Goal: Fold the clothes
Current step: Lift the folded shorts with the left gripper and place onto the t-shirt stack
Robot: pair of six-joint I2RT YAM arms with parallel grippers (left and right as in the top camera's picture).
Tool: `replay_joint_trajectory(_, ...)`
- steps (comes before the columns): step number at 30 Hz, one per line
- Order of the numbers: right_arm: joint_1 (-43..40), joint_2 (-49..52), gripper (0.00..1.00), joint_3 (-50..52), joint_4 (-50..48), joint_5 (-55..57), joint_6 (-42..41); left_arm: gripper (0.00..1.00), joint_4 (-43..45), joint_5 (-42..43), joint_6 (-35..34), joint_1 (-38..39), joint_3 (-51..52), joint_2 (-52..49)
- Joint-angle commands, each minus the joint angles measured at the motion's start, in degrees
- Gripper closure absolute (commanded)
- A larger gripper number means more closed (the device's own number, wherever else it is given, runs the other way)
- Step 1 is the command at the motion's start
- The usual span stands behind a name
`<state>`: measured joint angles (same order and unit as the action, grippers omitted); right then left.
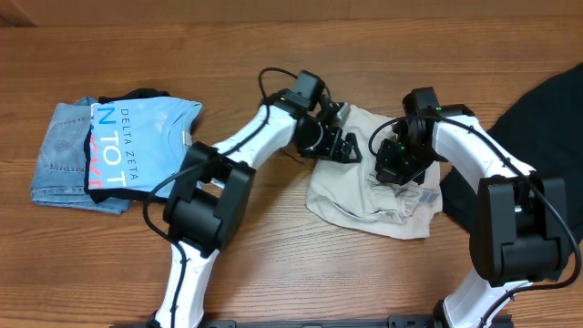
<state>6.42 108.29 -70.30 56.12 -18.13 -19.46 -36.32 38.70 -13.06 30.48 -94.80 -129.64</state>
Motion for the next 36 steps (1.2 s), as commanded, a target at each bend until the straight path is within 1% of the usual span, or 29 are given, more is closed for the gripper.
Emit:
replay_joint_trajectory(1, 0.4, 0.5, 0.96, -0.2, -0.4, 0.3, -0.1, 0.27, 0.5, -0.5, -3.6, 3.0, 1.2, -0.4)
replay_joint_trajectory(2, 0.4, 0.5, 0.96, -0.2, -0.4, 0.3, -0.1, 0.33, 1.0, -0.6, -3.9, 3.0, 1.3, -0.4)
replay_joint_trajectory(3, 0.4, 0.5, 0.96, -0.2, -0.4, 0.3, -0.1, 0.42, 1.5, -0.6, -3.9, 3.0, 1.3, -0.4)
replay_joint_trajectory(4, 0.4, 0.5, 0.96, -0.2, -0.4, 0.3, -0.1, 0.55, 1.7, -0.8, -3.8, 3.0, 1.4, -0.4)
replay_joint_trajectory(5, 0.4, 0.5, 0.96, -0.2, -0.4, 0.3, 0.0, 0.72, 2.0, -0.8, -3.6, 3.0, 1.4, -0.4)
replay_joint_trajectory(6, 0.4, 0.5, 0.96, -0.2, -0.3, 0.6, 0.0, 0.93, 2.2, -0.3, -2.5, 3.0, 1.3, -0.4)
replay_joint_trajectory(7, 0.4, 0.5, 0.96, -0.2, -0.2, 0.7, 0.5, 0.96, 2.2, 1.0, -0.7, 3.0, 1.3, -0.4)
replay_joint_trajectory(8, 0.2, 0.5, 0.96, -0.2, -0.2, 0.7, 1.8, 0.96, 2.2, 4.1, 2.8, 2.8, 1.3, -0.3)
replay_joint_trajectory(9, 0.0, 0.4, 0.96, -0.2, -0.3, 1.0, 3.9, 0.96, 1.9, 5.9, 4.2, 2.5, 1.1, -0.1)
replay_joint_trajectory(10, -0.7, 0.2, 0.96, -0.3, -0.2, 2.9, 6.3, 0.96, 0.3, 7.0, 5.2, 1.5, 0.5, 0.5)
replay_joint_trajectory(12, -2.6, -0.6, 0.96, -0.8, 1.1, 3.8, 6.8, 0.96, -4.3, 6.7, 7.9, -1.0, -1.2, 2.8)
replay_joint_trajectory(14, -5.0, -2.3, 0.96, -1.5, 2.8, 2.3, 7.8, 0.96, -12.3, 2.3, 11.8, -4.6, -4.0, 7.2)
replay_joint_trajectory(17, -6.7, -5.4, 0.96, -1.8, 3.1, 0.2, 10.6, 0.96, -20.7, -3.7, 16.5, -9.9, -7.2, 14.9)
replay_joint_trajectory(19, -6.8, -7.5, 0.96, -1.8, 2.6, 0.2, 10.5, 0.96, -22.8, -4.4, 19.6, -13.2, -7.7, 20.3)
replay_joint_trajectory(20, -6.8, -8.9, 0.96, -1.8, 2.1, 0.0, 10.5, 0.96, -23.8, -5.1, 21.0, -16.2, -7.7, 24.5)
replay_joint_trajectory(22, -6.8, -10.0, 0.96, -1.8, 2.1, 0.0, 10.5, 0.96, -26.1, -8.8, 22.6, -19.7, -7.7, 28.2)
replay_joint_trajectory(25, -6.8, -10.7, 0.96, -1.8, 2.4, 0.0, 10.3, 0.96, -32.2, -13.6, 27.2, -27.3, -7.7, 31.6)
replay_joint_trajectory(30, -6.8, -10.7, 0.96, -1.8, 2.8, 0.0, 10.3, 0.96, -38.1, -18.3, 27.4, -42.2, -7.7, 31.5)
replay_joint_trajectory(31, -6.8, -10.7, 0.96, -1.8, 2.8, 0.0, 10.3, 0.96, -38.7, -20.3, 26.6, -46.8, -7.7, 31.4)
replay_joint_trajectory(33, -6.8, -10.7, 0.96, -1.8, 2.8, 0.0, 10.3, 0.96, -37.5, -23.6, 24.6, -51.4, -7.7, 31.4)
replay_joint_trajectory(35, -6.8, -10.7, 0.96, -1.8, 2.8, 0.0, 10.3, 0.96, -35.4, -25.0, 24.2, -56.0, -7.7, 31.1)
replay_joint_trajectory(36, -6.8, -10.7, 0.96, -1.8, 2.8, 0.0, 10.3, 0.89, -34.4, -24.5, 24.2, -57.7, -7.7, 30.8)
